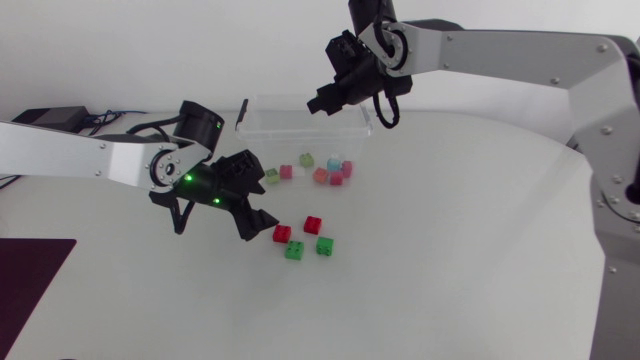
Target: Pick up the duplo bricks and place them in the container
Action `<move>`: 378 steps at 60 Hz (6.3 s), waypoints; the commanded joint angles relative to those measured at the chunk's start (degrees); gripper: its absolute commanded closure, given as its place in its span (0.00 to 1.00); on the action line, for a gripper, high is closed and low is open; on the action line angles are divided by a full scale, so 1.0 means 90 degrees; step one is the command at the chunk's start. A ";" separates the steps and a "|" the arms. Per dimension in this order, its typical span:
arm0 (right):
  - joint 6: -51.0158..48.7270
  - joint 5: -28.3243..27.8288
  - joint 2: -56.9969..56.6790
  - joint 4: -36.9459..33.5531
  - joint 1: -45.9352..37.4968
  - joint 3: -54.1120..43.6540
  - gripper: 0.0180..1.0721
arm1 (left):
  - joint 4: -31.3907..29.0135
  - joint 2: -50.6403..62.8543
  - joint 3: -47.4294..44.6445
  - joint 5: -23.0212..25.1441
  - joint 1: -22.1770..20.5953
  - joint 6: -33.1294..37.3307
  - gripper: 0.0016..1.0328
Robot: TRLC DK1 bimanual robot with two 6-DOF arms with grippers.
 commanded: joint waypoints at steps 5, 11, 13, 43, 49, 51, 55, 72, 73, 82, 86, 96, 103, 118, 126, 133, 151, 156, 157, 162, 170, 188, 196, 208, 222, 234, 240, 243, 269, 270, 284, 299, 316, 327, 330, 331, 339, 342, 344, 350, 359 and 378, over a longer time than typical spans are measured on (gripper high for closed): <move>-0.0117 0.0080 0.0638 -0.0406 -0.0047 0.0838 0.19 | 0.0192 0.0479 -0.0290 0.0042 -0.0032 0.0505 0.05; -0.0108 0.0158 0.0541 -0.0504 -0.0057 0.0789 0.04 | 0.0290 0.0626 -0.0241 0.0042 -0.0052 0.0622 0.05; -0.0117 0.0158 0.0463 -0.0572 -0.0057 0.0740 0.04 | 0.0290 0.0665 -0.0202 0.0042 -0.0052 0.0681 0.05; -0.0567 -0.0272 -0.2213 -0.0367 0.0177 -0.2776 0.04 | 0.0300 0.1573 0.0531 0.0149 -0.0091 0.2243 0.05; -0.0567 -0.0301 -0.2623 -0.0211 0.0216 -0.3567 0.04 | -0.0101 0.1602 0.0746 0.0462 -0.0091 0.2527 0.07; -0.0547 -0.0301 -0.2731 -0.0133 0.0226 -0.3820 0.04 | -0.0189 0.1602 0.0775 0.0520 -0.0091 0.2605 0.08; -0.0498 -0.0301 -0.2877 0.0053 0.0275 -0.4358 0.05 | -0.0433 0.1651 0.0882 0.0569 -0.0130 0.2741 0.16; -0.0772 -0.0545 -0.2916 0.0629 0.0705 -0.5822 0.05 | -0.1058 0.1934 0.1136 0.0745 -0.0208 0.2898 0.74; -0.0821 -0.0585 -0.2906 0.0648 0.0724 -0.5871 0.05 | -0.1077 0.1944 0.1136 0.0745 -0.0218 0.2898 0.75; -0.1153 -0.0809 -0.2613 0.0707 0.0910 -0.5920 0.05 | -0.1370 0.1934 0.1117 0.0745 -0.0237 0.2956 0.76; -0.1299 -0.0799 -0.2428 0.0766 0.0988 -0.5881 0.05 | -0.1546 0.1866 0.1136 0.0745 -0.0227 0.2966 0.76; -0.1524 -0.0780 -0.1754 0.0844 0.1007 -0.5617 0.05 | -0.1888 0.1387 0.1136 0.0745 -0.0149 0.2966 0.76; -0.1621 -0.0751 -0.1471 0.0853 0.1017 -0.5451 0.05 | -0.1956 0.0840 0.1185 0.0794 -0.0032 0.2888 0.77; -0.1738 -0.0741 -0.1295 0.0863 0.1017 -0.5246 0.05 | -0.2025 0.0176 0.1654 0.1048 0.0202 0.2331 0.77; -0.1778 -0.0760 -0.1158 0.0883 0.1007 -0.5178 0.14 | -0.2025 0.0157 0.2162 0.1243 0.0359 0.1765 0.77; -0.1807 -0.0751 -0.1139 0.0863 0.1056 -0.5139 0.30 | -0.1683 0.0176 0.2542 0.1302 0.0456 0.1091 0.77; -0.1787 -0.0692 -0.0904 0.0853 0.1271 -0.5061 0.70 | -0.0003 0.0440 0.2972 0.1077 0.0681 -0.0686 0.76; -0.1807 -0.0672 -0.0914 0.0824 0.1339 -0.5139 0.74 | 0.0339 0.0616 0.3158 0.0813 0.0700 -0.1077 0.76; -0.1807 -0.0672 -0.0944 0.0824 0.1349 -0.5168 0.74 | 0.0417 0.0684 0.3226 0.0764 0.0720 -0.1175 0.76; -0.1807 -0.0565 -0.1197 0.0795 0.1388 -0.5354 0.74 | 0.0544 0.0899 0.3431 0.0540 0.0730 -0.1360 0.76; -0.1787 -0.0555 -0.1891 0.0697 0.1300 -0.5656 0.74 | 0.0934 0.1368 0.3695 0.0003 0.0651 -0.1604 0.74; -0.1768 -0.0565 -0.2897 0.0228 0.1017 -0.5559 0.74 | 0.1071 0.1944 0.4173 -0.0778 0.0456 -0.2005 0.04; -0.1690 -0.0565 -0.3199 0.0043 0.0812 -0.5168 0.74 | 0.1110 0.1710 0.3939 -0.1052 0.0398 -0.2229 0.04; -0.1387 -0.0585 -0.3395 -0.0006 0.0392 -0.4338 0.74 | 0.0798 0.0840 0.3089 -0.1042 0.0222 -0.2239 0.04; -0.0987 -0.0594 -0.3112 0.0189 0.0216 -0.3537 0.74 | 0.0368 0.0284 0.1566 -0.0876 -0.0257 -0.1585 0.04; -0.0850 -0.0565 -0.2740 0.0346 0.0128 -0.3049 0.74 | 0.0417 0.0460 0.0863 -0.0876 -0.0608 -0.1516 0.04; -0.0772 -0.0575 -0.2526 0.0463 0.0050 -0.2795 0.74 | 0.0388 0.0674 0.0833 -0.0876 -0.0706 -0.1575 0.04; -0.0752 -0.0575 -0.2447 0.0551 0.0011 -0.2697 0.73 | 0.0378 0.0723 0.0833 -0.0886 -0.0745 -0.1575 0.04; -0.0615 -0.0594 -0.1276 0.0912 -0.0223 -0.1731 0.73 | 0.0124 0.1182 0.0589 -0.1091 -0.1165 -0.1858 0.04; -0.0615 -0.0594 -0.1227 0.0922 -0.0233 -0.1682 0.73 | 0.0124 0.1192 0.0580 -0.1091 -0.1165 -0.1878 0.04; -0.0596 -0.0604 -0.0465 0.1019 -0.0399 -0.1135 0.55 | 0.0046 0.1280 0.0443 -0.1374 -0.1272 -0.2239 0.05; -0.0567 -0.0585 -0.0279 0.0941 -0.0516 -0.0979 0.04 | -0.0208 0.1358 0.0365 -0.1804 -0.1604 -0.2776 0.06; -0.0674 -0.0575 -0.1393 0.1000 -0.0272 -0.2082 0.04 | -0.0423 0.1055 0.0179 -0.2165 -0.1565 -0.3128 0.07; -0.0664 -0.0565 -0.2076 0.1039 -0.0067 -0.2873 0.04 | -0.0482 0.0977 -0.0085 -0.2194 -0.1643 -0.3255 0.07; -0.0674 -0.0555 -0.2233 0.1049 -0.0018 -0.3117 0.04 | -0.0482 0.1026 -0.0094 -0.2194 -0.1643 -0.3274 0.13; -0.0694 -0.0555 -0.2301 0.1068 0.0011 -0.3225 0.05 | -0.0482 0.1026 -0.0094 -0.2194 -0.1643 -0.3274 0.15; -0.0860 -0.0555 -0.2789 0.1234 0.0167 -0.4143 0.05 | -0.0394 0.1016 -0.0104 -0.2175 -0.1643 -0.3265 0.48; -0.0947 -0.0585 -0.2906 0.1273 0.0197 -0.4445 0.05 | -0.0237 0.0987 -0.0163 -0.2175 -0.1663 -0.3255 0.62; -0.0996 -0.0585 -0.2965 0.1303 0.0226 -0.4621 0.05 | -0.0159 0.0977 -0.0192 -0.2155 -0.1673 -0.3235 0.69; -0.1113 -0.0594 -0.3092 0.1410 0.0246 -0.5139 0.05 | -0.0101 0.0977 -0.0260 -0.2009 -0.1800 -0.3059 0.70; -0.1309 -0.0633 -0.3014 0.1566 0.0246 -0.5627 0.05 | -0.0042 0.0596 -0.0504 -0.1726 -0.1878 -0.2825 0.72; -0.1983 -0.1249 -0.1959 0.1566 0.0177 -0.5549 0.05 | -0.0247 -0.1201 -0.0729 -0.1237 -0.1155 -0.2122 0.73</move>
